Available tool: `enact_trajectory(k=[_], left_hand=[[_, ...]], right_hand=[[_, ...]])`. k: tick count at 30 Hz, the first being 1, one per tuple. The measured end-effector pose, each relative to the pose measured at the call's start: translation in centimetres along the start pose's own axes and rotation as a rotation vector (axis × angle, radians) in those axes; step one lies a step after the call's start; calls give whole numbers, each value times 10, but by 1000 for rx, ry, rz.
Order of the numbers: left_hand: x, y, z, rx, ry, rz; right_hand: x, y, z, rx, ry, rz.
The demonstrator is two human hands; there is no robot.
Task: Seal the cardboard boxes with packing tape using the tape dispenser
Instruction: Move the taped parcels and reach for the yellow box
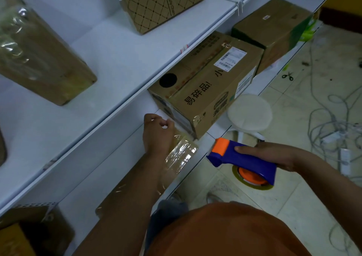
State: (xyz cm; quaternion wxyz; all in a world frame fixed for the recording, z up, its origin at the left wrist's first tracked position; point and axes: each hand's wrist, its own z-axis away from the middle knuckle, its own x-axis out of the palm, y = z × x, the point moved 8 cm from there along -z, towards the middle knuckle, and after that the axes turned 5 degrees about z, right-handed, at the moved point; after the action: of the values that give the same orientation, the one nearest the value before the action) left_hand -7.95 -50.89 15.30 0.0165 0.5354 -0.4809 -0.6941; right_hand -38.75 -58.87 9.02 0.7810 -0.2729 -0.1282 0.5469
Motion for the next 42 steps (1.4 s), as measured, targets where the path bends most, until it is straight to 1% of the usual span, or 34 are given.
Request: enact_trajectory(k=[2,4,5,6,8,9,10,11,12,14,15,20,22,25,27,29,31,36,37,38,39,40,41,42], left_hand=[[4,-3,1,-43,-8,-38],[6,-9,-4,-102,-17,-18],[5,-7,-8,-72,-16,-19],[4,1,-11,32,-19,-45],[6,23,-12,345,-58,-159],[9,29,-10,474,-83,-193],[12,30,-7,557,-105,-195],[15,28,-4,600,-129,-184],[19,25,-2,611,-170,-178],[33,17,-1,549,-291,-216],[37,15,-2,525,-326,-240],[21,25,-25,618,-335,-215],[18,23,-40,600,-353,-211],[19,25,-43,683,-393,-199],[21,31,-30,735,-415,-193],[26,33,-20,705,-490,-210],[33,27,-20,664,-531,-252],[45,23,-17,730,-539,-278],[45,21,-20,725,-535,-265],[44,20,-24,723,-521,-243],[43,19,-29,714,-497,-224],[41,17,-35,706,-482,-206],[41,14,-39,703,-482,-186],[42,12,-42,709,-477,-168]], right_hand=[[4,-4,-6,28,6,68],[9,-7,-11,42,-16,74],[12,-7,-13,42,-29,53],[14,-7,-14,40,-41,20],[15,-8,-16,41,-54,-55],[15,-9,-17,43,-61,-75],[15,-11,-19,47,-71,-77],[16,-13,-22,53,-84,-64],[17,-14,-24,63,-96,-43],[18,-17,-26,76,-107,-16],[18,-18,-26,75,-107,-22],[20,-43,-25,16,-100,-149],[21,-61,-27,-1,-64,-125],[21,-78,-31,25,-23,-61],[21,-80,-31,39,-53,-53],[20,-76,-29,60,-90,-42],[20,-70,-31,89,-90,-11],[29,-68,-35,155,-74,6],[29,-64,-40,179,-43,103],[29,-60,-47,192,21,305],[31,-54,-50,220,88,579],[32,-45,-56,235,190,799],[36,-26,-66,255,252,835],[35,-9,-75,285,327,738]])
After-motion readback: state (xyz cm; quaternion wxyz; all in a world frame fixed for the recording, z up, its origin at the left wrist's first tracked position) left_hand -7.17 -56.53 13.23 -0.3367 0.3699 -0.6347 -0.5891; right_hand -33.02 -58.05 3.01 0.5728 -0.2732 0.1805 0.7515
